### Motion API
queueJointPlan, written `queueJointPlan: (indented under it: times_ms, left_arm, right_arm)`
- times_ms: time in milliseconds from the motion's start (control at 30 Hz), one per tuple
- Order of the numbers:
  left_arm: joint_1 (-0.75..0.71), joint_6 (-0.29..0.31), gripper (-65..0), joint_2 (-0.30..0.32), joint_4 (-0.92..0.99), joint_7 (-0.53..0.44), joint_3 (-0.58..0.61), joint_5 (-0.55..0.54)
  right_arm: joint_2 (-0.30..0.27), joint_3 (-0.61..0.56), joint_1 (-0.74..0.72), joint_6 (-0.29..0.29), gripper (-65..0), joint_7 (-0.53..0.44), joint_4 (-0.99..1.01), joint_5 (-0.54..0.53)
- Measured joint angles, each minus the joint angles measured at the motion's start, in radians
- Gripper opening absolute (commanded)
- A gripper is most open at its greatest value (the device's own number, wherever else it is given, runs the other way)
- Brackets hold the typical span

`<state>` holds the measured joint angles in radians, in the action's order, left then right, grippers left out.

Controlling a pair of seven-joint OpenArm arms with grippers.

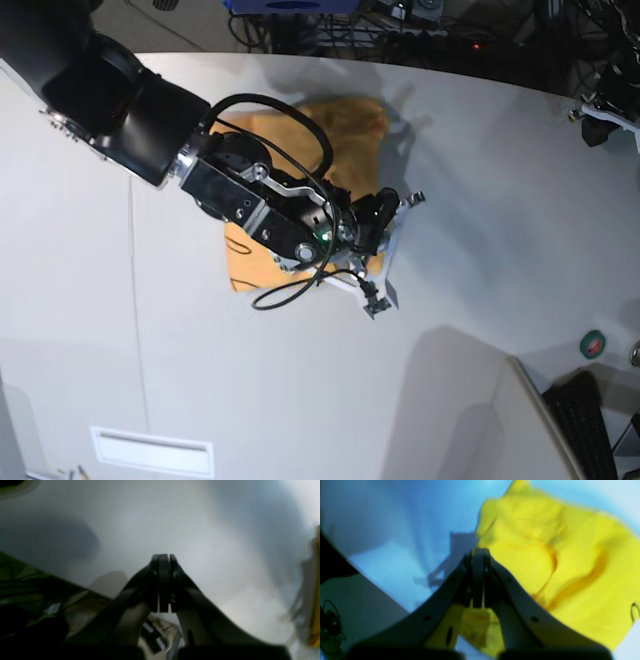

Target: Layout the t-shirt on the table in an organized manner, then fold the t-shirt properly

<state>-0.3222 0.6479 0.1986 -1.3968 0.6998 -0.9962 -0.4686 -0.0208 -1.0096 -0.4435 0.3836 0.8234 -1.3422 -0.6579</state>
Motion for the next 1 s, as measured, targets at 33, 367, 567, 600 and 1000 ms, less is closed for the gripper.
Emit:
queueJointPlan:
  times_ms: [33,367,567,600,1000]
  left_arm:
    - [0.001,0.000,-65.0,-0.002,0.000,0.000,-0.001,0.008]
    - [-0.002,0.001,-65.0,-0.004,0.008,-0.003,-0.004,0.016]
    - [0.004,0.001,-65.0,-0.004,0.008,-0.004,-0.002,0.015]
    - [0.004,0.001,-65.0,-0.005,0.008,-0.003,-0.002,0.015]
    - [0.006,0.002,-65.0,-0.007,0.008,-0.004,-0.002,0.012]
  right_arm:
    - [0.002,0.000,-0.013,0.001,-54.3,-0.001,0.027,0.001]
    - [-0.061,-0.065,-0.024,0.101,-35.4,0.013,0.007,0.264]
    - [-0.039,-0.173,0.008,0.096,-29.0,0.042,-0.003,0.387]
    - [-0.040,-0.173,0.014,0.096,-28.7,0.044,-0.001,0.412]
    - [0.031,-0.166,0.039,0.096,-28.4,-0.034,0.252,0.667]
